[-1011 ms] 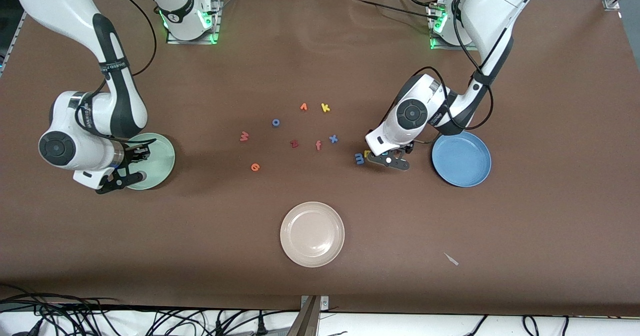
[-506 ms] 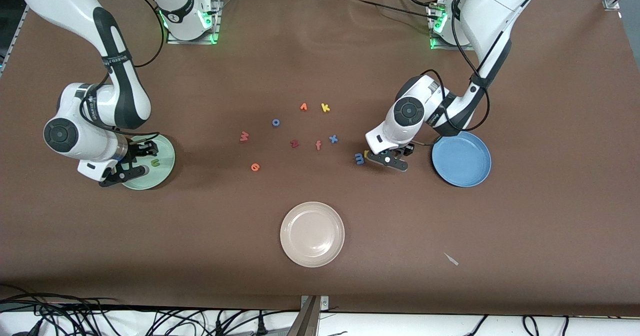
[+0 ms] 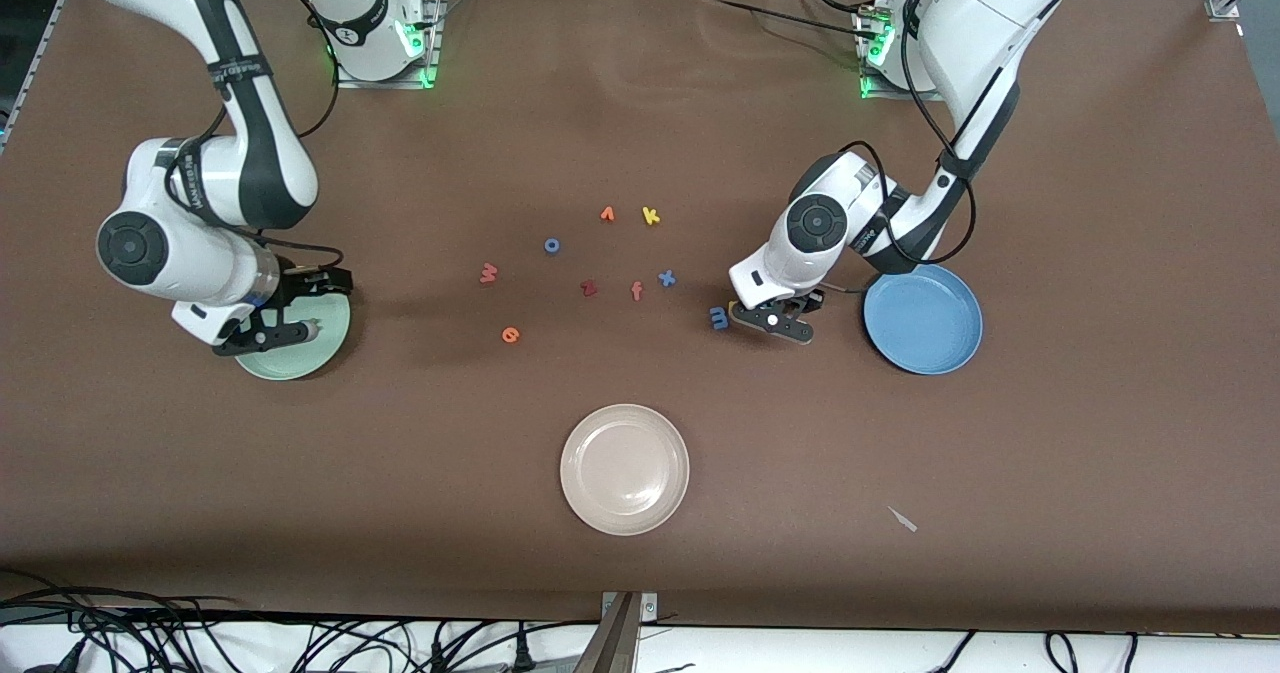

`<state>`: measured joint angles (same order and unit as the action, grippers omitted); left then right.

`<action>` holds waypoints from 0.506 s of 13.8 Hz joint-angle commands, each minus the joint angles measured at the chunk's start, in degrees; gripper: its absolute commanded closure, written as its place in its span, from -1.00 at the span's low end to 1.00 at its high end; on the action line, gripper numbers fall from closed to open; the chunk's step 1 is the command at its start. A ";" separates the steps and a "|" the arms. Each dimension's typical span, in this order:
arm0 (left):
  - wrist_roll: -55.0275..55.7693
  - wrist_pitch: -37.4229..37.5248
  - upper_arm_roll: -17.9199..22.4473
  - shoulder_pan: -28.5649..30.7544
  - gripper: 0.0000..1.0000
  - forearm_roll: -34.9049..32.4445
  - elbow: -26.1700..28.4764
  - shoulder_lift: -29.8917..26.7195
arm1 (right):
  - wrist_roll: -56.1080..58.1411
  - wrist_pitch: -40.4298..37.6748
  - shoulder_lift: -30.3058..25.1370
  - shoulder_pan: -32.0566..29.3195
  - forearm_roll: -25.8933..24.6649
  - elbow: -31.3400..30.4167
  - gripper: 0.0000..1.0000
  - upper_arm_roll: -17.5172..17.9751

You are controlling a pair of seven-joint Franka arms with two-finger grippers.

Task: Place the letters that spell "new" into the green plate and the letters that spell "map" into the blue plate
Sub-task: 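Drop the green n on the green plate while the left gripper grasps b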

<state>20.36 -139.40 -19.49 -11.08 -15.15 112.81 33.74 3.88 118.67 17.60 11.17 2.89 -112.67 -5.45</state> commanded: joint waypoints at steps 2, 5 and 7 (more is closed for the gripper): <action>0.55 -1.05 0.06 0.36 0.71 -3.66 0.12 0.18 | -13.42 0.34 -4.68 0.17 0.80 -4.83 -1.00 4.64; 0.47 -0.52 0.15 0.71 0.88 -3.66 0.12 -0.16 | -25.99 1.21 -5.74 0.25 0.36 -5.80 -1.00 9.82; 0.47 0.27 0.15 0.98 0.88 -3.66 0.12 -0.87 | -33.29 1.92 -5.91 0.25 0.18 -6.33 -1.00 12.29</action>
<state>20.37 -139.65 -19.41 -10.64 -16.82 112.74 33.90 -22.96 118.98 13.82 11.56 2.91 -116.42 4.82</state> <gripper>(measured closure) 0.731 0.000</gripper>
